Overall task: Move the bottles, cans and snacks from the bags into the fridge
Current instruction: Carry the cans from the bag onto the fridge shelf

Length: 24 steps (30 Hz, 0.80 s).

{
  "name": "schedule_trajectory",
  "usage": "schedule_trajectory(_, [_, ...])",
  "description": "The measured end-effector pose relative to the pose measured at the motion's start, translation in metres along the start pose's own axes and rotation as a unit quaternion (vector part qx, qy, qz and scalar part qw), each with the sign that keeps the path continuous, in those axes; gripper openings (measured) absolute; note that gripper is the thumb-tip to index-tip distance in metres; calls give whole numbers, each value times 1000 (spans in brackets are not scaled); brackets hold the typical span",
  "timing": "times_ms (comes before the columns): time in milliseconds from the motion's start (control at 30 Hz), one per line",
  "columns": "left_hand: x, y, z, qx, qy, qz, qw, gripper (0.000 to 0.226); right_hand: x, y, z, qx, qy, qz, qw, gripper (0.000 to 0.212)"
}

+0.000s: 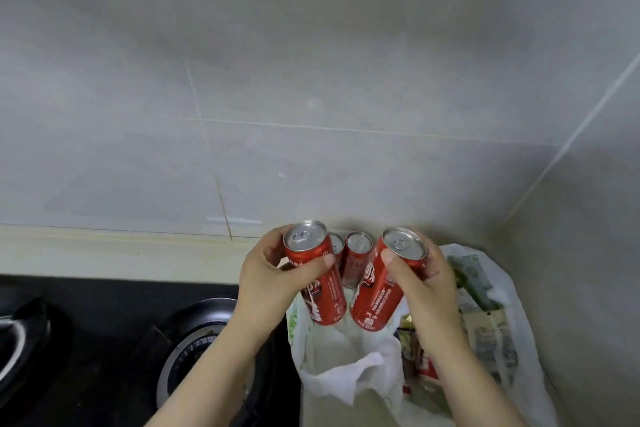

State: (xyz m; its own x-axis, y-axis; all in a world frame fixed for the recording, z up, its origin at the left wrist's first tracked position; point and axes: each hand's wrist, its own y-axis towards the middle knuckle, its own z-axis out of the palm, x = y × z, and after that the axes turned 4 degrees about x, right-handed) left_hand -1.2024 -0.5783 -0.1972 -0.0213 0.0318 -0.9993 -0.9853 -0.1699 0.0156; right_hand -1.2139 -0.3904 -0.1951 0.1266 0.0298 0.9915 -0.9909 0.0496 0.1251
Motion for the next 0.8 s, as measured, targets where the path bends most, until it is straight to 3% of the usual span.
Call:
schedule_trajectory(267, [-87, -46, -20, 20, -92, 73, 993, 51, 102, -27, 32, 3, 104, -92, 990, 35])
schedule_trajectory(367, [-115, -67, -31, 27, -94, 97, 991, 44, 134, -43, 41, 19, 98, -128, 987, 38])
schedule_trajectory(533, [-155, -100, -51, 32, -87, 145, 985, 51, 169, -71, 60, 65, 103, -158, 980, 44])
schedule_trajectory(800, [-185, -150, -73, -71, -45, 203, 976, 48, 198, -91, 88, 185, 114, -168, 962, 47])
